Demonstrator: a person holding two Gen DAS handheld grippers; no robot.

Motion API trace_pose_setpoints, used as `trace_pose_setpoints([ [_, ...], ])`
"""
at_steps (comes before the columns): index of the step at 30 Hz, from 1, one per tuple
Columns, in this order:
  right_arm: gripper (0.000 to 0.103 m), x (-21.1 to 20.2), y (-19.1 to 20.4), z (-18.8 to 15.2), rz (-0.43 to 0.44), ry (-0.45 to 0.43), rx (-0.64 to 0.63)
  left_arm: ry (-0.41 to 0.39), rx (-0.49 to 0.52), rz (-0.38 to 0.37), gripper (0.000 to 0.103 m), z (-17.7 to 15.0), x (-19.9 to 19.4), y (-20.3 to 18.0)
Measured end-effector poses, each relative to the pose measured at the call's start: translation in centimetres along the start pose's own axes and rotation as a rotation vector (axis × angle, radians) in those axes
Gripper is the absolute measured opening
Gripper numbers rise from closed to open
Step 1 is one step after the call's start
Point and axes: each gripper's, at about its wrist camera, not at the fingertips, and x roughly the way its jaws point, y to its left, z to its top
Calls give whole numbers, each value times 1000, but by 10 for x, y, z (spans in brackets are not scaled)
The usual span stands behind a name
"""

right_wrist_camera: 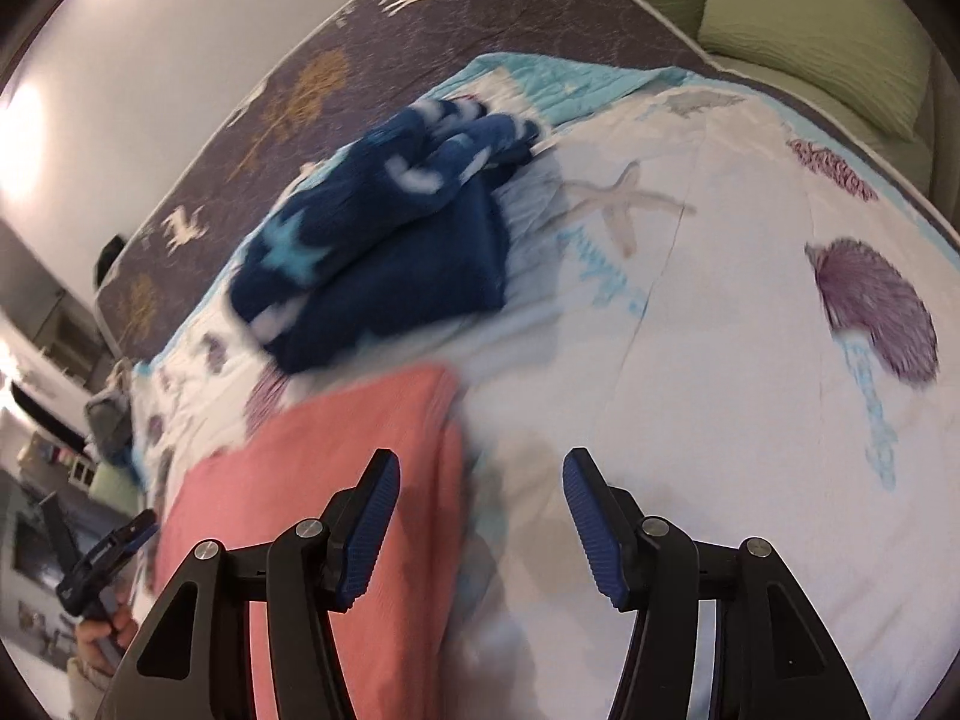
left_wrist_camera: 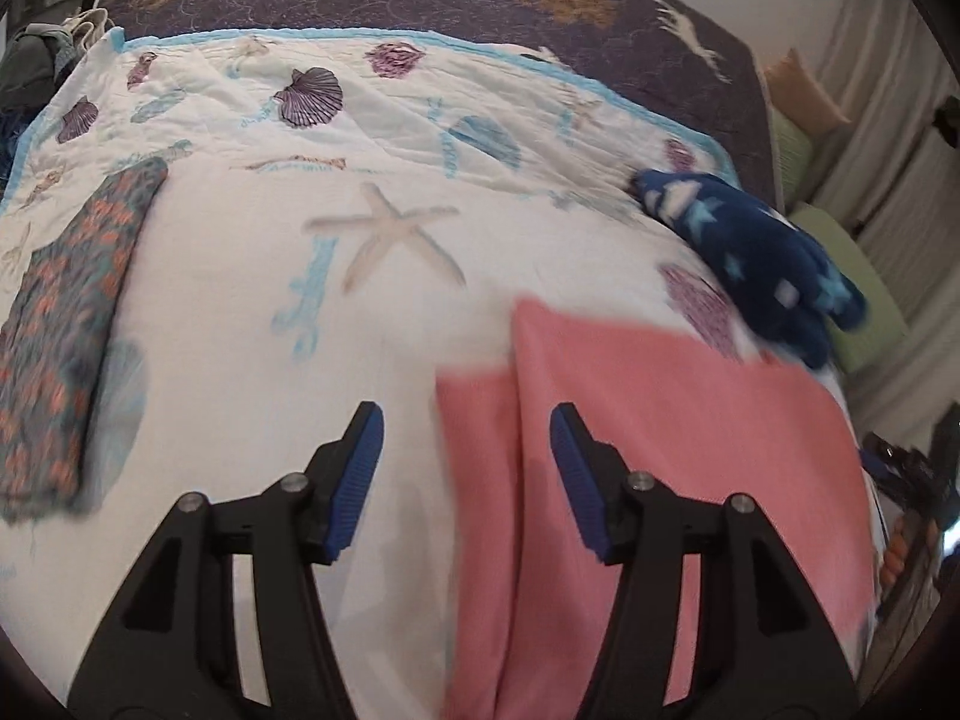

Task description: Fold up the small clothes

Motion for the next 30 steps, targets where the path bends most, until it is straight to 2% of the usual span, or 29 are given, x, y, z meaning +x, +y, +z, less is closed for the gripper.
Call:
trace_pose_setpoints([
  [3,58,-24,6,-26,35,18,-31,9,10,-56,60,-39,-34,6],
  [8,58,-62,0,-84,10,76,-52,129,-11,-155,60,-109,-56,15],
  [9,58,-70,-4,-95,21,83,-40,127,-7,-152,60,-115,-58,14],
  [10,58,-77,-7,-102,29,86,-30,91,20,-137,60,-124,-65,10],
  [12,58,-91,-13,-118,46,83,-5,78,36,-144,60,-128,-71,6],
  [16,58,-110,-19,-140,77,87,26,58,-8,-217,60,-125,-75,1],
  [18,58,-114,-20,-148,97,100,41,34,-24,-227,59,-124,-76,0],
  [19,58,-115,-20,-150,104,102,48,27,-34,-232,53,-123,-74,0],
  [21,58,-116,-20,-154,123,97,66,17,-52,-219,18,-121,-71,0],
  [22,58,-117,-19,-155,126,92,71,23,-60,-224,4,-120,-69,0],
  [24,58,-113,-16,-154,132,87,72,2,-109,-232,5,-122,-76,7],
  [25,58,-111,-15,-154,133,90,73,-21,-89,-187,5,-124,-86,8],
  [27,58,-109,-10,-156,142,95,75,-34,-51,-159,5,-128,-96,13],
  [30,58,-108,-6,-157,166,95,62,-18,-120,-190,0,-134,-97,29],
])
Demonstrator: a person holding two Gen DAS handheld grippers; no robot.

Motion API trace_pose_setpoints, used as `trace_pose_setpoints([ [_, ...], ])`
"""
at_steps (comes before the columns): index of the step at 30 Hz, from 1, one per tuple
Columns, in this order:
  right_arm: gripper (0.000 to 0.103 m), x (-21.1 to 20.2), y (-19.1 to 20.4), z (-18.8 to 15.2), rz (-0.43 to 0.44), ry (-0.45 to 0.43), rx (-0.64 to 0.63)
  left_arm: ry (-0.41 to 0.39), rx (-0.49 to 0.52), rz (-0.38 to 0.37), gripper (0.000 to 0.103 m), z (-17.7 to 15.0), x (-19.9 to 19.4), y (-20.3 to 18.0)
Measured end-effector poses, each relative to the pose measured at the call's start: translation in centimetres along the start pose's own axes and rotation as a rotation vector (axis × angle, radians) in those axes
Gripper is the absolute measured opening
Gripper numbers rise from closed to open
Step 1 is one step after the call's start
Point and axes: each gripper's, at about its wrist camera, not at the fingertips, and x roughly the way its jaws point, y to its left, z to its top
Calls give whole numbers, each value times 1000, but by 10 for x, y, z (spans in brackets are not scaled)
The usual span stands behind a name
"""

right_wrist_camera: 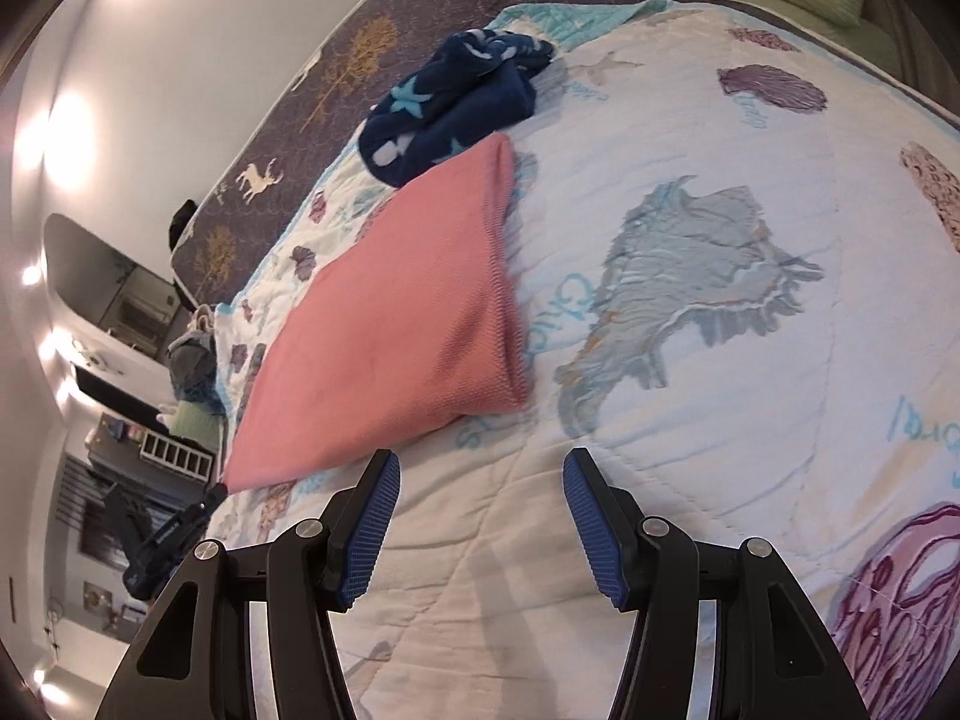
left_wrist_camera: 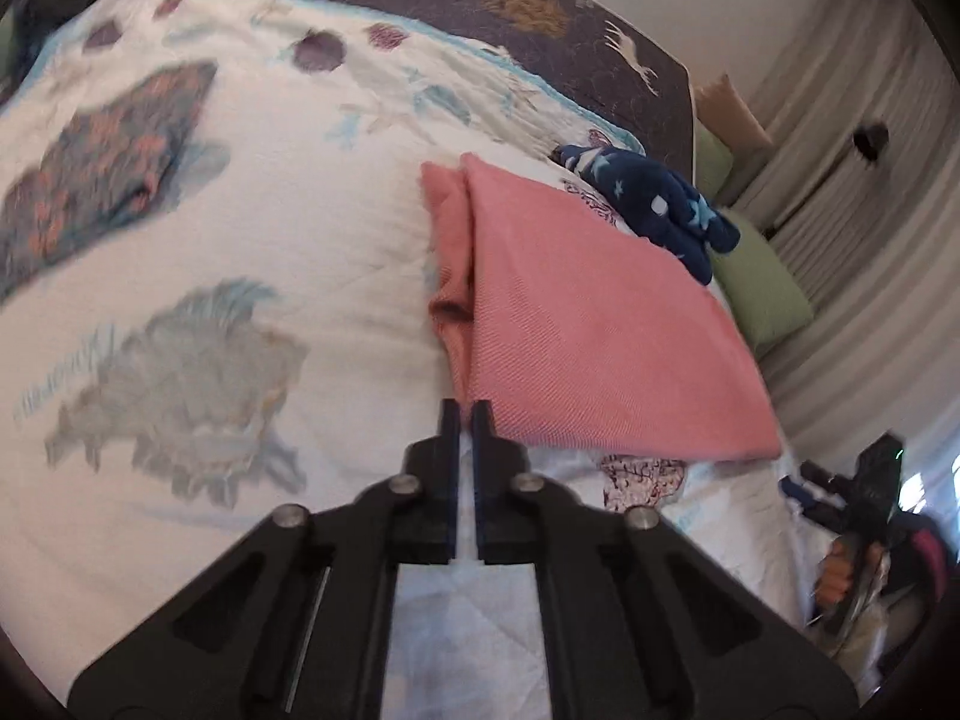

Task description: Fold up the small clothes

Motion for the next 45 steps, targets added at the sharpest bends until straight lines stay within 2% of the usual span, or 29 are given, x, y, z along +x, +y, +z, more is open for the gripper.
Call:
trace_pose_setpoints([
  [4,58,7,-4,2,74,-1,41,0,-43,-5,0,-6,-2,10],
  [6,58,12,-5,2,103,7,56,46,-80,-55,2,-9,1,13],
  [7,58,14,-5,3,114,11,59,80,-87,-76,15,-11,6,10],
  [8,58,15,-5,4,122,12,62,105,-80,-81,34,-12,10,7],
  [10,59,20,-7,8,146,13,79,133,-48,-89,47,-16,17,-3],
  [11,60,22,-7,9,161,11,93,142,-11,-104,47,-17,23,-13],
  [13,62,29,-8,15,192,8,116,148,-1,-123,48,-14,31,-20],
  [16,63,40,-5,23,220,5,131,133,-67,-165,48,-5,40,-16],
  [17,63,45,-3,27,219,2,135,128,-119,-187,45,0,46,-9],
  [18,63,48,-2,30,210,-5,141,125,-147,-202,34,2,49,-5],
  [19,56,50,-1,32,192,-15,149,126,-163,-210,5,3,52,-2],
  [20,21,52,0,35,152,-27,159,136,-173,-218,5,5,55,2],
  [21,2,53,1,36,102,-33,158,130,-177,-220,5,3,53,3],
  [22,4,55,0,37,60,-25,158,123,-168,-217,5,2,50,2],
  [24,4,49,-5,35,62,-34,198,85,-105,-188,5,0,37,-6],
  [27,5,31,-12,32,18,-58,209,75,-65,-176,5,-4,27,-9],
  [31,13,19,-21,25,-2,-40,201,86,-77,-173,5,-8,25,-5],
  [33,21,12,-23,21,15,-46,197,97,-107,-165,6,-9,27,-1],
  [34,32,10,-24,20,41,-46,192,102,-112,-162,12,-8,29,0],
  [35,47,9,-22,19,58,-42,188,115,-121,-154,23,-9,32,1],
  [37,62,11,-20,18,88,-37,181,130,-143,-163,40,-8,39,0],
  [38,65,14,-17,19,95,-29,172,131,-154,-190,48,-7,42,0],
  [40,65,23,-13,23,95,-20,153,130,-128,-208,55,-4,46,-4],
  [42,65,32,-11,29,93,-30,162,121,-97,-183,55,-1,50,-8],
  [43,65,36,-8,33,96,-36,162,112,-81,-172,50,2,54,-11],
  [44,65,41,-5,37,94,-37,149,107,-69,-157,18,5,56,-14],
  [45,60,47,-1,41,84,-33,131,126,-70,-157,5,8,61,-14],
])
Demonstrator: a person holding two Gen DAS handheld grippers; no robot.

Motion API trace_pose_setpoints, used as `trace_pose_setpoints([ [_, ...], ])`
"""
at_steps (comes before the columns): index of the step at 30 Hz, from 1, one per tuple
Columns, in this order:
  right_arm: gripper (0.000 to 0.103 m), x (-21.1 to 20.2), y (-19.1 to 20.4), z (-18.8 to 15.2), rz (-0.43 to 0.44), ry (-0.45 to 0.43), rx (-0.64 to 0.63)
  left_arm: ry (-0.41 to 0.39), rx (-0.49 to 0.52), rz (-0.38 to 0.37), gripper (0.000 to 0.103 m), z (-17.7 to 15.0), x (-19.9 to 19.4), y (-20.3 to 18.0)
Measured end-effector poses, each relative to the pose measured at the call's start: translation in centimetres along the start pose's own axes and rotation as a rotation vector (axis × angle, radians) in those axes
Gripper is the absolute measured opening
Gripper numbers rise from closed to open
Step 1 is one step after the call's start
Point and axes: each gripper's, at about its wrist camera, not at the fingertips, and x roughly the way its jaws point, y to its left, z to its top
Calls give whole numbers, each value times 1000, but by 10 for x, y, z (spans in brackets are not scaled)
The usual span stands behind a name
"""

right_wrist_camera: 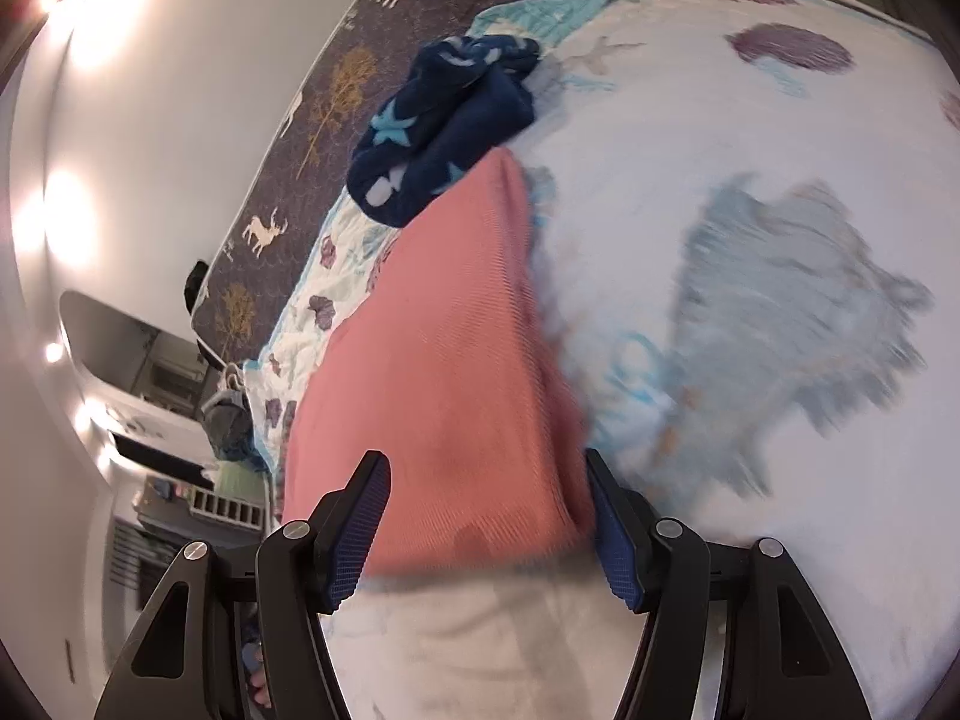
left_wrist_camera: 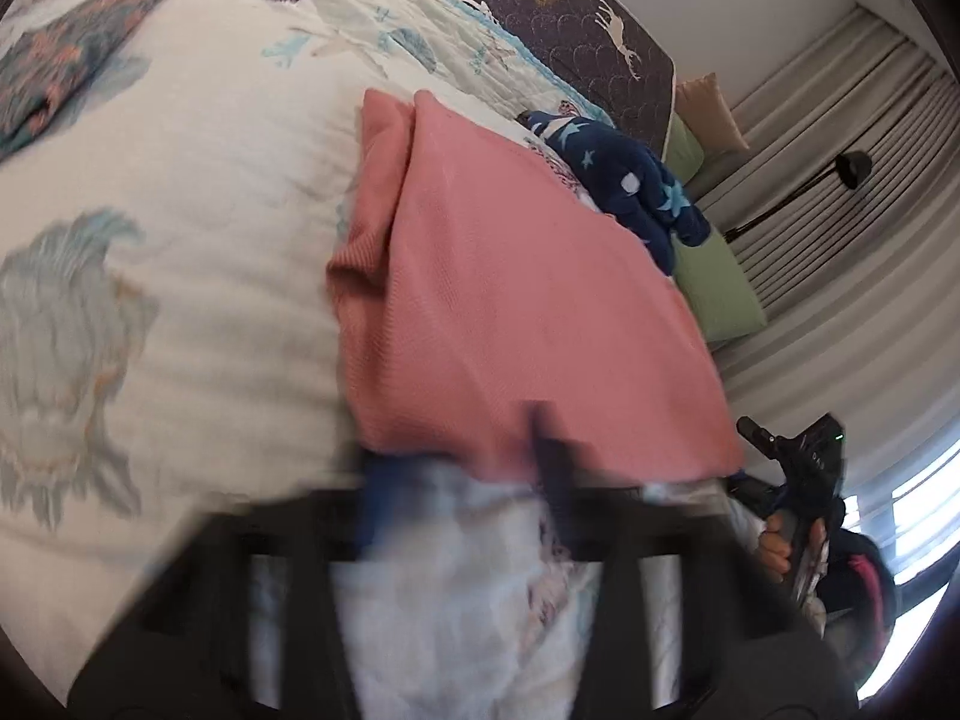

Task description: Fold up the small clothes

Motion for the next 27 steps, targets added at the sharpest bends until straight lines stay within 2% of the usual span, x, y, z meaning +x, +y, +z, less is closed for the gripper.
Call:
trace_pose_setpoints([
  [1,23,4,3,2,-19,-5,-19,21,-24,-12,5,2,3,2],
  [2,4,9,4,4,-48,-7,-31,12,-45,-28,5,3,1,2],
  [3,4,12,3,5,-54,4,-18,-11,-23,-32,5,2,-7,-3],
  [5,4,3,7,1,-42,-32,-15,-61,40,-43,5,-1,-31,-18],
  [8,4,-22,21,-9,-27,-54,-83,-66,98,-69,5,-14,-61,-35],
  [13,4,-74,28,-44,-17,-58,-128,-12,200,-40,5,-64,-95,-53],
  [17,4,-98,13,-81,-50,-40,-113,56,176,-46,5,-108,-108,-47],
  [19,4,-105,-1,-98,-71,-17,-78,82,188,-18,5,-123,-108,-44],
  [21,6,-107,-15,-108,-131,-7,-60,89,201,33,5,-132,-103,-40],
  [23,8,-110,-22,-113,-284,-27,-60,91,176,50,7,-135,-99,-35],
  [25,11,-115,-24,-114,-290,-41,-40,83,171,80,10,-138,-97,-34],
  [27,15,-121,-16,-116,-357,-66,-66,71,199,117,14,-142,-99,-38],
])
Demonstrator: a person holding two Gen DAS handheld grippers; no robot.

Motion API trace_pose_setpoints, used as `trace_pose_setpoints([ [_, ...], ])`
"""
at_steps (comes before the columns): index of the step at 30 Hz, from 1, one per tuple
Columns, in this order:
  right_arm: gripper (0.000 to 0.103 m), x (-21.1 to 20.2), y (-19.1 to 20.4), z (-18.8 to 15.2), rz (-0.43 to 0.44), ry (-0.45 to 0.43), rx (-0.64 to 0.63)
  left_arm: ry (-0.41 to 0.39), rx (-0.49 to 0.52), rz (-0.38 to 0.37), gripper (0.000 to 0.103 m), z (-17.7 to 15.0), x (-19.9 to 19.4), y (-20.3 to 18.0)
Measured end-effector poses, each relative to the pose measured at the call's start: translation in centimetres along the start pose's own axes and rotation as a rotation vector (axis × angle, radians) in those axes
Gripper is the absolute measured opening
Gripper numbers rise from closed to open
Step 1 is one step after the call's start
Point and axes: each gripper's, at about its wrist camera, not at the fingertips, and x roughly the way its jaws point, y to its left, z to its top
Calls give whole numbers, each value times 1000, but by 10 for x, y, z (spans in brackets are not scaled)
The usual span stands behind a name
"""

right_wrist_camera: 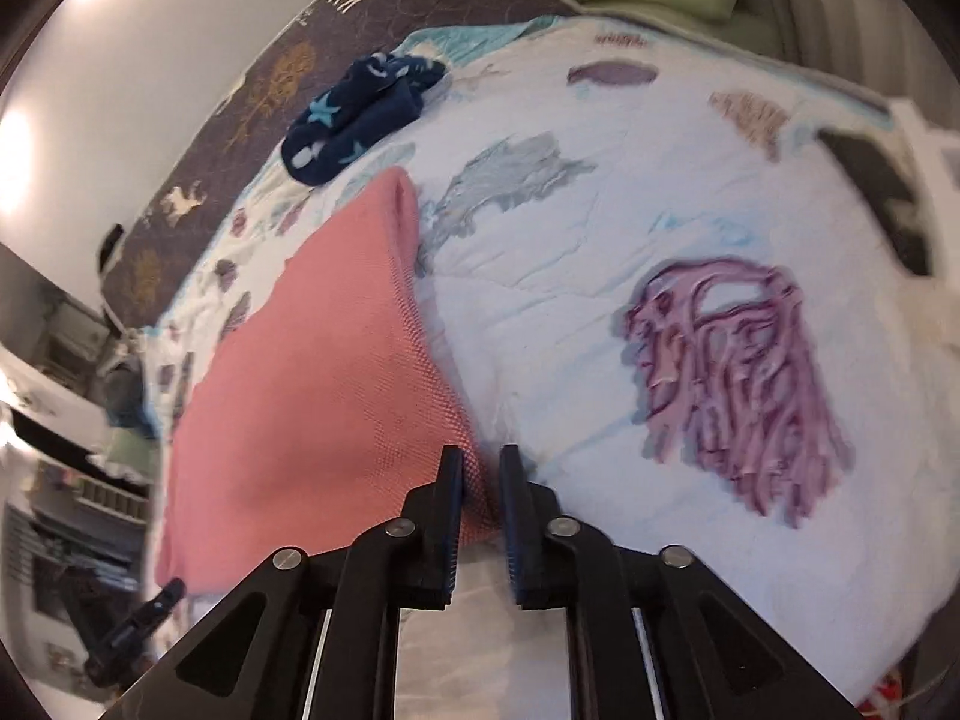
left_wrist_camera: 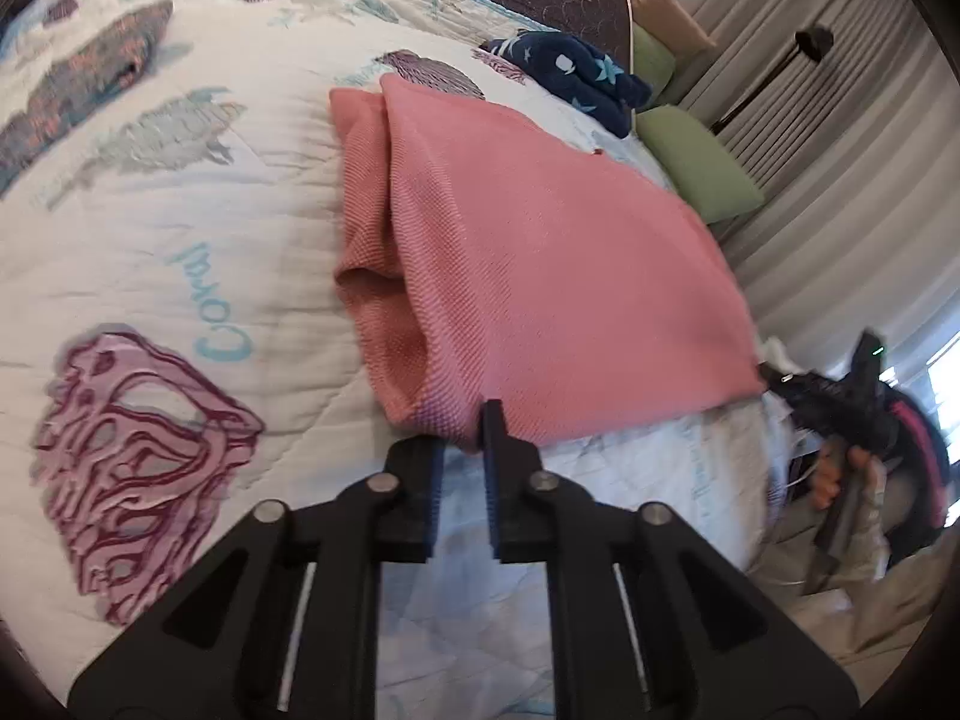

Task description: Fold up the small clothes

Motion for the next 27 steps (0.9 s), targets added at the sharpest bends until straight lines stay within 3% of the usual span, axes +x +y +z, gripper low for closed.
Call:
trace_pose_setpoints([
  [3,19,-14,12,-4,-163,-74,-89,-22,23,41,26,-4,-8,-1],
  [5,19,-22,15,-6,-212,-112,-119,-36,7,53,31,-5,-11,4],
  [9,21,-33,22,-7,-146,-133,-139,-61,-54,50,32,-5,-19,18],
  [13,33,-29,52,-14,-104,-108,-228,-85,-61,47,32,-6,-21,21],
  [18,46,-14,105,-32,-36,-48,-409,-150,-45,-41,32,-2,-23,19],
  [21,50,-6,134,-44,8,-20,-493,-132,-19,-120,32,2,-17,15],
  [23,61,-2,147,-51,32,-3,-525,-117,-38,-193,31,4,-12,21],
  [24,63,1,152,-55,40,4,-538,-106,-45,-199,27,5,-10,23],
  [25,65,2,155,-58,44,10,-547,-83,-57,-184,9,5,-6,28],
  [27,65,6,162,-66,52,26,-562,-61,-47,-132,4,0,-7,32],
])
